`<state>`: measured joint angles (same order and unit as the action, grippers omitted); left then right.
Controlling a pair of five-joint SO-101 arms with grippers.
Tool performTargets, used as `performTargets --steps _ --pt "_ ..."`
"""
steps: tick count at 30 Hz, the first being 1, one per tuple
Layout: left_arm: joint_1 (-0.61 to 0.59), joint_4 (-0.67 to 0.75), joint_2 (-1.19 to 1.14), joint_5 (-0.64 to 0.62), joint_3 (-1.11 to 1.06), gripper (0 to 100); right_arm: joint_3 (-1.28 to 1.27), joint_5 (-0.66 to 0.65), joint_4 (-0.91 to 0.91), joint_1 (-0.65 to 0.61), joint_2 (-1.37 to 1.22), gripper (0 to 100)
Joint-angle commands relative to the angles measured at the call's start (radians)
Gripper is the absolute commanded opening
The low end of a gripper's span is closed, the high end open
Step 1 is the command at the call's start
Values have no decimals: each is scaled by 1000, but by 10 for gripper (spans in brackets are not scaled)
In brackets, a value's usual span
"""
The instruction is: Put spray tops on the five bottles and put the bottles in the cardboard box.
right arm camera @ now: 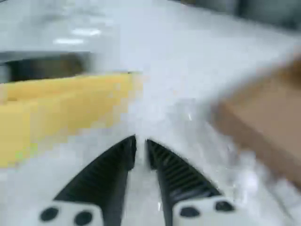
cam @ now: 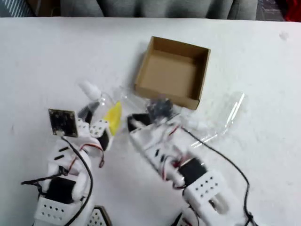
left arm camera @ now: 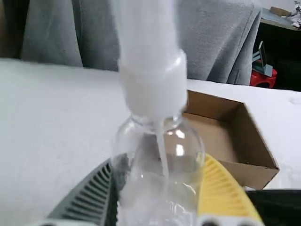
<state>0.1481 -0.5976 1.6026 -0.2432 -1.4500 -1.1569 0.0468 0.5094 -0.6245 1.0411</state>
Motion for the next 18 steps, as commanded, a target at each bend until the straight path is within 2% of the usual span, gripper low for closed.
performTargets --steps 1,5,10,18 --pt "-31 60 22 5 8 20 157 -5 159 125 1 17" --pt "-31 55 22 8 9 20 178 -87 170 226 -1 18" --pt "-41 52 -56 8 41 20 184 -78 128 314 -42 18" --pt "-111 81 -371 11 161 20 400 -52 130 452 -441 19"
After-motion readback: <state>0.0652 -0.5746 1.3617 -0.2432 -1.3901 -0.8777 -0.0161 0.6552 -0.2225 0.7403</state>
